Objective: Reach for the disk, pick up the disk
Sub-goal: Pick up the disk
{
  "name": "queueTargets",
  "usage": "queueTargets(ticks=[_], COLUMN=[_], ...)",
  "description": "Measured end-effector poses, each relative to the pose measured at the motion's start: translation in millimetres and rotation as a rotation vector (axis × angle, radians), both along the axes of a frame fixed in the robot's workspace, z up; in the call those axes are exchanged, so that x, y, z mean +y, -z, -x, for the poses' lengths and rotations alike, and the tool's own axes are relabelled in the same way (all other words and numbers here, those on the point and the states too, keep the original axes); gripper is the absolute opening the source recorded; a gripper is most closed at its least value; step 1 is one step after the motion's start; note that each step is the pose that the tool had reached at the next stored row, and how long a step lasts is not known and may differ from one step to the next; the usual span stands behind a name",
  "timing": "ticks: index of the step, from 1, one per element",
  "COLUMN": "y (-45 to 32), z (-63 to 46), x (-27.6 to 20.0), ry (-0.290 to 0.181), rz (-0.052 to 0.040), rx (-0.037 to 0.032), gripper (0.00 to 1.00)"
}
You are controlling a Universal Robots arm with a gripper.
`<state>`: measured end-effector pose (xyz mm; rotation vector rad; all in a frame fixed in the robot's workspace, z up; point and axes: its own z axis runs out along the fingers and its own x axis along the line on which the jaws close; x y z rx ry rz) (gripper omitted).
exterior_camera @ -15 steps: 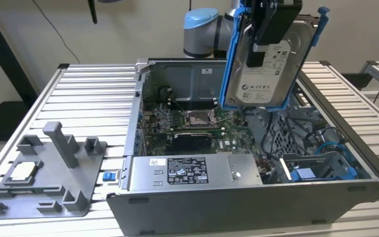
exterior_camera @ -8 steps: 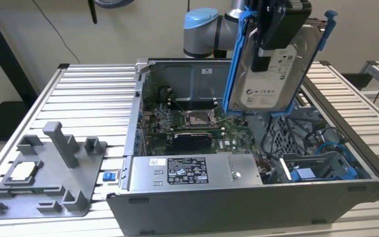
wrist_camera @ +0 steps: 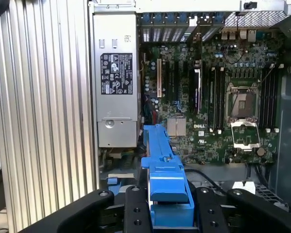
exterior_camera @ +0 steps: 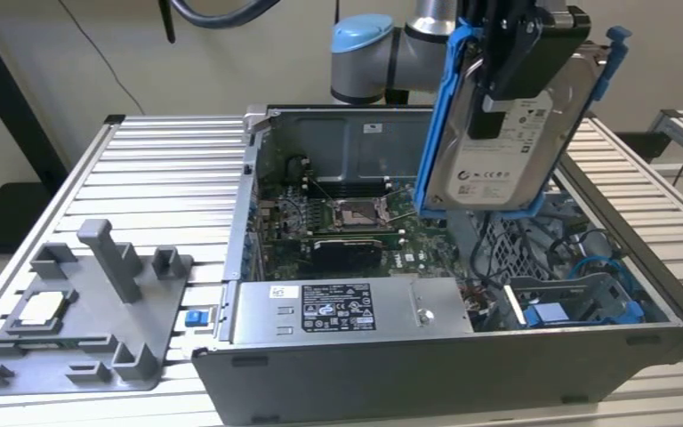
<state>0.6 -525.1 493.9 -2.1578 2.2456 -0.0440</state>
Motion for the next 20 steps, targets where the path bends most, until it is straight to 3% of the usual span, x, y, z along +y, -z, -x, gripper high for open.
queueTargets(ticks=[20], y=[2.0], z=[-27.0], x=[-27.4], ry=[0.000], rz=[0.0001], rx=[0.0067], gripper=[0.00])
